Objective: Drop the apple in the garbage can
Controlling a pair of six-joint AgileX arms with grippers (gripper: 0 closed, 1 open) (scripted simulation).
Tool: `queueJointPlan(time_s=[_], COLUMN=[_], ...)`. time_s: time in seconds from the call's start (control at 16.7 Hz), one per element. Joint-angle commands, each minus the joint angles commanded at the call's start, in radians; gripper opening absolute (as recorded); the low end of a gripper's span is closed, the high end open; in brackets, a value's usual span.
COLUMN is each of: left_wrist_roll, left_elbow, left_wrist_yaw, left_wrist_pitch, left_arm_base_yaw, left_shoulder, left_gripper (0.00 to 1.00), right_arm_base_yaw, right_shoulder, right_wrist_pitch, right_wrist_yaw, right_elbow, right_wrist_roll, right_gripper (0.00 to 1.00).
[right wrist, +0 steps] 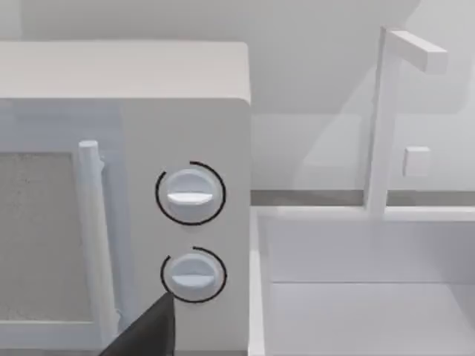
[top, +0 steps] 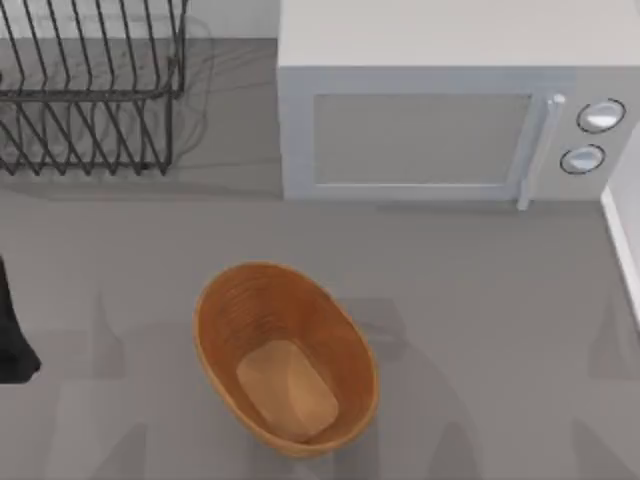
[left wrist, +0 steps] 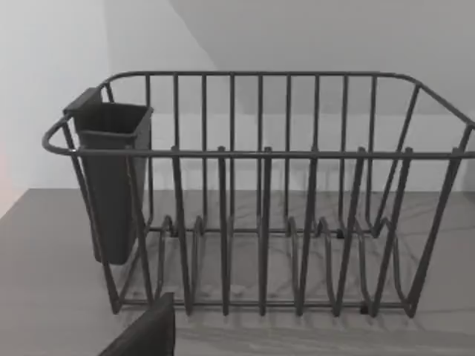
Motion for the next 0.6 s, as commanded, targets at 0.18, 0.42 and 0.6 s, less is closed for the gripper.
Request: queueJointPlan(time_s=[0.18,0.42,0.6], left_wrist_roll=[0.007,0.114,0.258], left_elbow=[0.007,0.133,0.298], left_wrist_yaw=[0.000,0.001,0.010], left_wrist_pitch=[-0.004,-0.075,-0.170], left_arm_base_yaw=[0.002,0.022,0.040], left_shoulder=[0.007,0.126,0.290], left_gripper=[1.00,1.00,1.00], right_arm_base_yaw=[0.000,0.000,0.000], right_shoulder=[0.000,0.000,0.000], right_wrist_pitch=[0.000,0.000,0.000], right_wrist_yaw=[0.000,0.000,0.000], right_elbow=[0.000,0.000,0.000], right_wrist_roll=[0.000,0.000,0.000], right_gripper=[1.00,1.00,1.00])
